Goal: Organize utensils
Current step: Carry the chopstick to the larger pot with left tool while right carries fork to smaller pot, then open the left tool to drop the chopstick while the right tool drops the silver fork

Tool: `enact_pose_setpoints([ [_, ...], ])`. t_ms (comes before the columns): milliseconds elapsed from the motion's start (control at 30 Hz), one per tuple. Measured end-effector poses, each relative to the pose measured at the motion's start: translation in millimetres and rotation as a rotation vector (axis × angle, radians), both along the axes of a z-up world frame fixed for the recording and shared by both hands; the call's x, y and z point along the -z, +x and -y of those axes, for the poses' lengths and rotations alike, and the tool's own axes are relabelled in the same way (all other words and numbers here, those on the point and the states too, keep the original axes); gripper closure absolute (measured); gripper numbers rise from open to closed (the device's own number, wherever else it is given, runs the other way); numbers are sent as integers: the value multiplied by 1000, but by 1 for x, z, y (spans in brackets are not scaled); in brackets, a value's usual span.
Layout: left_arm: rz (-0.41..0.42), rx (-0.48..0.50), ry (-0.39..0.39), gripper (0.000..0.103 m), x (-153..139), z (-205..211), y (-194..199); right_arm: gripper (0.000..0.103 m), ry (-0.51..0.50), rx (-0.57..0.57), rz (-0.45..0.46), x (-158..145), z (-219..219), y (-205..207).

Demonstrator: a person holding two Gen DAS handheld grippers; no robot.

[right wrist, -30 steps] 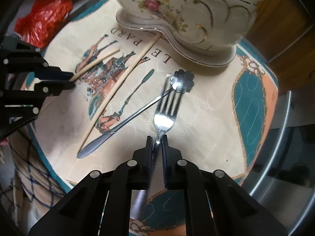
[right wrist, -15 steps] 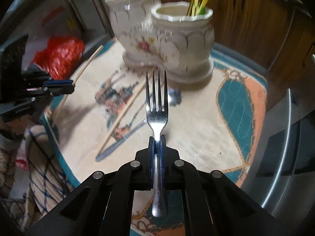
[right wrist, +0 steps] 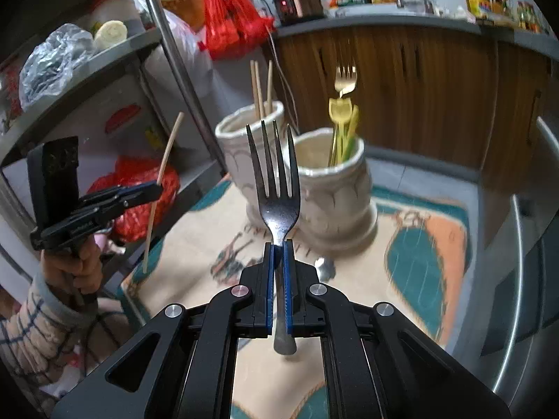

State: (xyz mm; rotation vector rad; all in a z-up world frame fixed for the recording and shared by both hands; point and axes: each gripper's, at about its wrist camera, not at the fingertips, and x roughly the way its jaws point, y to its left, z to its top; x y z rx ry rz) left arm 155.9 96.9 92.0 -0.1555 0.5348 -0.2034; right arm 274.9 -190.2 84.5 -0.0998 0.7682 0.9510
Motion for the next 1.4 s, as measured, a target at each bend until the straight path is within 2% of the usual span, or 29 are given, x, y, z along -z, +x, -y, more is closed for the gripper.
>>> enact_pose_setpoints([
  [167, 126, -39, -32, 97, -14, -3, 7, 97, 63, 18, 85, -13, -1, -3],
  [333, 234, -67, -58, 97, -30, -7, 25, 97, 140, 38, 175, -38, -3, -1],
  [500, 310, -66, -97, 97, -49, -14, 42, 97, 220, 56, 237, -62, -6, 6],
  [667, 370, -76, -128, 97, -62, -19, 59, 97, 237, 55, 282, -76, -17, 11],
  [933, 416, -87, -183, 97, -70, -20, 91, 97, 253, 87, 335, -91, -26, 24],
  [1100, 456, -113, -140, 97, -69, -11, 106, 97, 207, 135, 365, -83, -33, 34],
  [1233, 432, -143, -95, 97, -49, -5, 118, 97, 171, 160, 355, -68, -40, 45],
  [1400, 373, -152, -76, 97, -27, -1, 118, 97, 117, 174, 328, -48, -47, 53],
])
